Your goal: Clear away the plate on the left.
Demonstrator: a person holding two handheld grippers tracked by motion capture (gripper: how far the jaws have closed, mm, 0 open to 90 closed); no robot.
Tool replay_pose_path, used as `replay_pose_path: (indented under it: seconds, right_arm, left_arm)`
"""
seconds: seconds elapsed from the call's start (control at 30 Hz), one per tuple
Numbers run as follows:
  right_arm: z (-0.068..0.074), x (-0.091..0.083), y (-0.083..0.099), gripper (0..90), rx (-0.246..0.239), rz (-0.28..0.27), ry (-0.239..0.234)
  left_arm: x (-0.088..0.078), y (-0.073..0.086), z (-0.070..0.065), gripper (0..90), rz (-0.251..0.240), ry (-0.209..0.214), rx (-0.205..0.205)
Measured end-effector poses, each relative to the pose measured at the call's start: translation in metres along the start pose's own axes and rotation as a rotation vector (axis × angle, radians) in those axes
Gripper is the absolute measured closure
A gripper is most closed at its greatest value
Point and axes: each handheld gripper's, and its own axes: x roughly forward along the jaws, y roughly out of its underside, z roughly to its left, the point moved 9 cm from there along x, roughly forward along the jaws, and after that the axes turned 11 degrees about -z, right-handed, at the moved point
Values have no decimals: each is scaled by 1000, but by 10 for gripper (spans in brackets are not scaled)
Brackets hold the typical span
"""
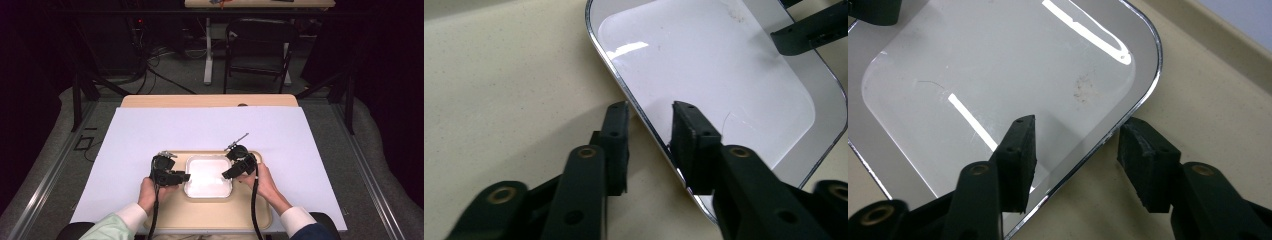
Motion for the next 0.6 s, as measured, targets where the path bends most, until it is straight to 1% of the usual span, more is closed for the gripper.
replay_pose_path:
  seconds: [0.03,0.07,0.1,0.13,0.17,0.2,0.23,0.27,0.3,0.33,0.37,0.4,0.43,0.47,0.5,0.53,0.57,0.6]
  right_arm:
    - [1,-2,0,449,2,1,-3]
    - [2,-3,-1,428,0,-10,-3]
    - [1,-4,-2,418,-8,-15,2]
    - [2,-5,-3,397,-4,-23,3]
    - [2,-5,-3,397,-4,-23,3]
    - [2,-8,-4,331,-22,-33,11]
    - [2,-8,-5,305,-37,-40,12]
    - [2,-8,-5,305,-37,-40,12]
    - [3,-14,-7,239,-43,-60,27]
    - [3,-14,-7,239,-43,-60,27]
    - [3,-15,-8,214,-61,-75,27]
    - [3,-21,-11,156,-72,-98,39]
    - [3,-21,-11,156,-72,-98,39]
    - [3,-27,-12,144,-84,-125,43]
    - [3,-27,-12,144,-84,-125,43]
    - [3,-34,-14,130,-96,-148,50]
    - [3,-34,-14,130,-96,-148,50]
    - [2,-37,-14,114,-102,-161,51]
  left_arm:
    - [0,0,0,653,-1,-1,2]
    - [-1,-1,1,646,-1,2,9]
    - [-1,-1,1,629,-1,2,9]
    - [-3,-4,1,593,-14,1,2]
    - [-3,-4,1,583,-14,1,2]
    - [-4,-5,1,550,-19,1,10]
    - [-4,-5,1,512,-19,1,10]
    - [-6,-6,1,512,-20,-5,14]
    - [-9,-9,0,435,-28,3,19]
    - [-9,-9,0,395,-28,3,19]
    - [-11,-11,0,395,-36,-4,28]
    - [-15,-13,-1,335,-49,-5,45]
    - [-15,-13,-1,316,-49,-5,45]
    - [-20,-17,-2,286,-63,-8,59]
    - [-20,-17,-2,266,-63,-8,59]
    - [-26,-20,-3,247,-73,-4,83]
    - [-26,-20,-3,224,-73,-4,83]
    - [-30,-21,-3,224,-77,-6,100]
